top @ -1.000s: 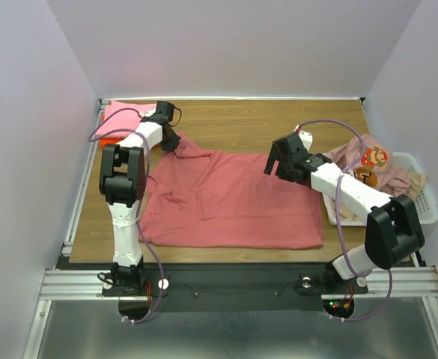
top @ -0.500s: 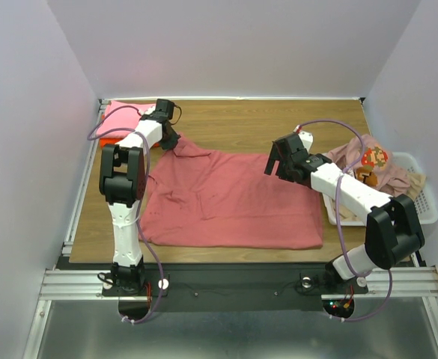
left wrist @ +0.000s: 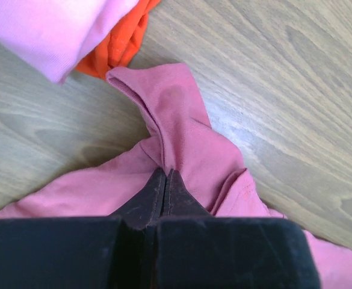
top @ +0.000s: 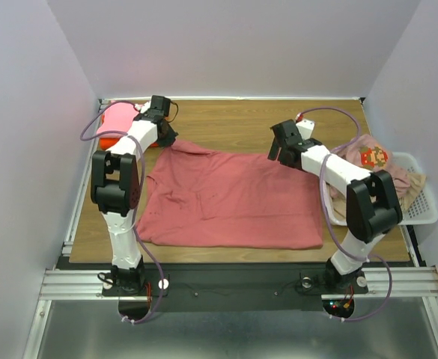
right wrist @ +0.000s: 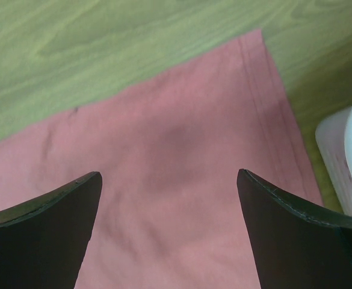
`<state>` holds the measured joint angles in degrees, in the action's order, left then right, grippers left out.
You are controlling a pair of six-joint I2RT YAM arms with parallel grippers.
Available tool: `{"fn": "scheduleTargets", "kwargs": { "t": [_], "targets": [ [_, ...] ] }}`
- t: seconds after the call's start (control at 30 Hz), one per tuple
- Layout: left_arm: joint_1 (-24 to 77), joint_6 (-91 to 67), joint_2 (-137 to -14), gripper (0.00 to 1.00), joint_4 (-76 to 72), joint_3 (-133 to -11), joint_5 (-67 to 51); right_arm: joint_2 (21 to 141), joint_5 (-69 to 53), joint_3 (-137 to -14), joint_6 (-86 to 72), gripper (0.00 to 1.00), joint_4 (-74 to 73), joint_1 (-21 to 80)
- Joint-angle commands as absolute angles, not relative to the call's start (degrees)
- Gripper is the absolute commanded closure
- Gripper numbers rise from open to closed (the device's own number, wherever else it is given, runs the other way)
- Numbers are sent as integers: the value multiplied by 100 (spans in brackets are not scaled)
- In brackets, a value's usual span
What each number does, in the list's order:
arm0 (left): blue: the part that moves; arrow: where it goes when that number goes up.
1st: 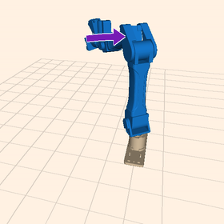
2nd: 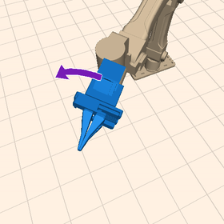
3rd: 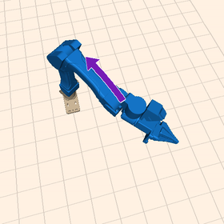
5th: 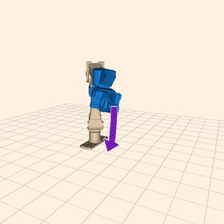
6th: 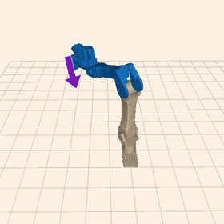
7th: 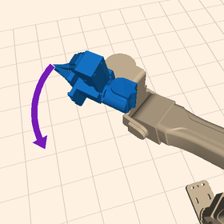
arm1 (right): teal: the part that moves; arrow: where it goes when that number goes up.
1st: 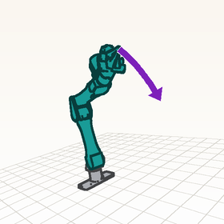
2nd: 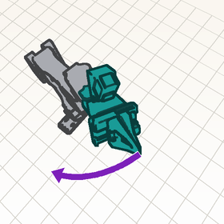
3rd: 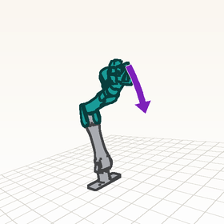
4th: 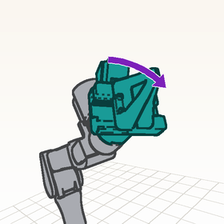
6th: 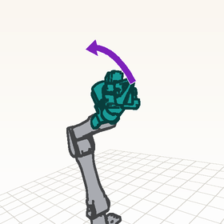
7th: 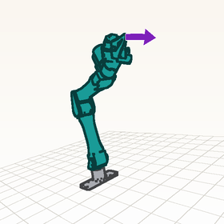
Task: Fold and stack the t-shirts
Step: Fold the tshirt
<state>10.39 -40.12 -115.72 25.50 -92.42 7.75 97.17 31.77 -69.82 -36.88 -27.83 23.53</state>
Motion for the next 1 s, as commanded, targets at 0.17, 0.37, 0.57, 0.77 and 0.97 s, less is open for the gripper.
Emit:
{"fn": "scheduleTargets", "kwargs": {
  "t": [0.17,0.37,0.57,0.77,0.97],
  "targets": [
    [1055,-3771,-11267,100,2549,-9167,906,10696,3647,-8041,-3463,0,-2602,2022],
    [1055,-3735,-11768,100,2636,-9667,774,10951,3577,-8200,-3419,0,-2602,2004],
    [1046,-3709,-12313,100,2830,-10344,826,11030,3560,-8235,-3375,0,-2602,1960],
    [1055,-3735,-12603,97,2971,-10652,835,10987,3568,-8139,-3357,0,-2602,1934],
    [1055,-3753,-12533,93,2962,-10661,800,10977,3490,-8112,-3349,0,-2602,1934]
  ]
}}
